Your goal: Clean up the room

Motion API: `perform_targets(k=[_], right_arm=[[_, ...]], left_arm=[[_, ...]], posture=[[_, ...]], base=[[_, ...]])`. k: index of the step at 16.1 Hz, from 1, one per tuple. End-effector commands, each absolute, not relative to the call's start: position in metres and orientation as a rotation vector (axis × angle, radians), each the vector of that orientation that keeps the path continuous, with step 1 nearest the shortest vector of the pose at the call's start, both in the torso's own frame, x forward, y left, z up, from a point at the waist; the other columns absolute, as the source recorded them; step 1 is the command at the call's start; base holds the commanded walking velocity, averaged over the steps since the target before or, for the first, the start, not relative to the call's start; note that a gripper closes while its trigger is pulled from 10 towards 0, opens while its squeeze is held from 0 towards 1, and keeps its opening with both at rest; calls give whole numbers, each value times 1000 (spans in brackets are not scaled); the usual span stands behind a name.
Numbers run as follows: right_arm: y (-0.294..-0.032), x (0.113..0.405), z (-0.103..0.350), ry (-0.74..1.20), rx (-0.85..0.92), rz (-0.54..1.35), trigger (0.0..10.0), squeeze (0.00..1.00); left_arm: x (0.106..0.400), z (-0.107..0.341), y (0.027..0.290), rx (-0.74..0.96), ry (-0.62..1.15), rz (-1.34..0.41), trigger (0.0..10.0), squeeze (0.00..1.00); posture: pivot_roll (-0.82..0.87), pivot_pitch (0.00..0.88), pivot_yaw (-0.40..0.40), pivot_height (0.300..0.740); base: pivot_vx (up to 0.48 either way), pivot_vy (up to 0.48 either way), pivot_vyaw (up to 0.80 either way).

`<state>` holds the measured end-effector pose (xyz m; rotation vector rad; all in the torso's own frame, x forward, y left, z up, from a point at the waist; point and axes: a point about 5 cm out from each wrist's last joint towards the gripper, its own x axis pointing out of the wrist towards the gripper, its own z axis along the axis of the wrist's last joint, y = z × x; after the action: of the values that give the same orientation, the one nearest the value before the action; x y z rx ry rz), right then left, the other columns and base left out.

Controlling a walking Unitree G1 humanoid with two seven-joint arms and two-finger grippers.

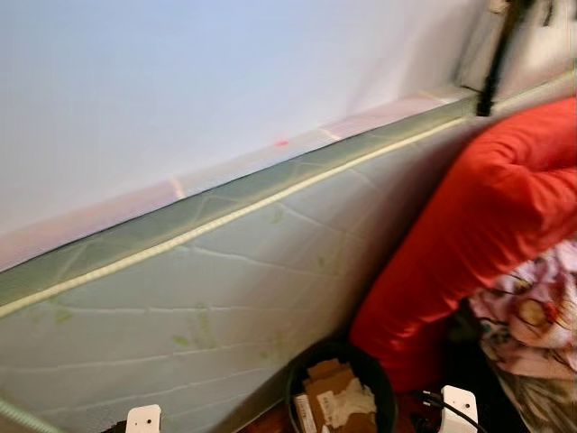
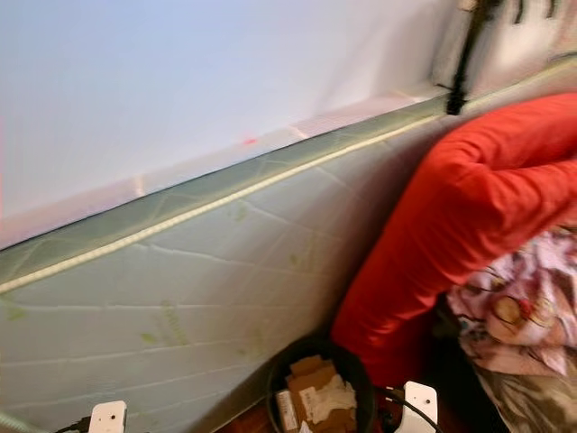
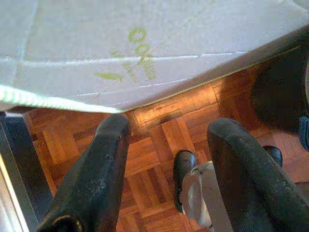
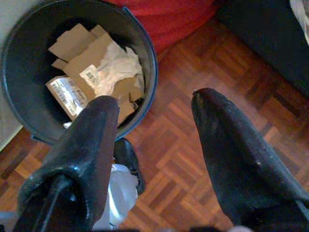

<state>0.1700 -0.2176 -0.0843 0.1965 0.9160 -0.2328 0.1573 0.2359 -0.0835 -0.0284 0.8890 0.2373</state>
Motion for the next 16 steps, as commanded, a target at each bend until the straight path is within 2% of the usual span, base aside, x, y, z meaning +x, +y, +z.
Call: perform_targets(k=[1,5,9,15,16], right_arm=[[-219,169,-85,922,193,-235,10000,0],[-218,168,-85,925,194,-236,10000,0],[-218,168,-85,924,196,-235,10000,0],[-217,170,-85,922,197,-231,10000,0],[-217,170,-84,917,198,-230,10000,0]], left_arm=[[152,-85,239,-28,909,243,10000,0],[153,-85,239,-15,911,238,10000,0],[153,-85,238,-10,913,240,10000,0],[157,-84,235,-16,899,232,10000,0],[157,-84,235,-15,898,231,10000,0]], posture=[[71,0,4,740],[74,0,5,740],[73,0,6,740],[74,0,5,740],[74,0,5,740]], base=[[0,0,-694],[0,0,-694],[0,-382,-694],[0,0,-692],[0,0,0]])
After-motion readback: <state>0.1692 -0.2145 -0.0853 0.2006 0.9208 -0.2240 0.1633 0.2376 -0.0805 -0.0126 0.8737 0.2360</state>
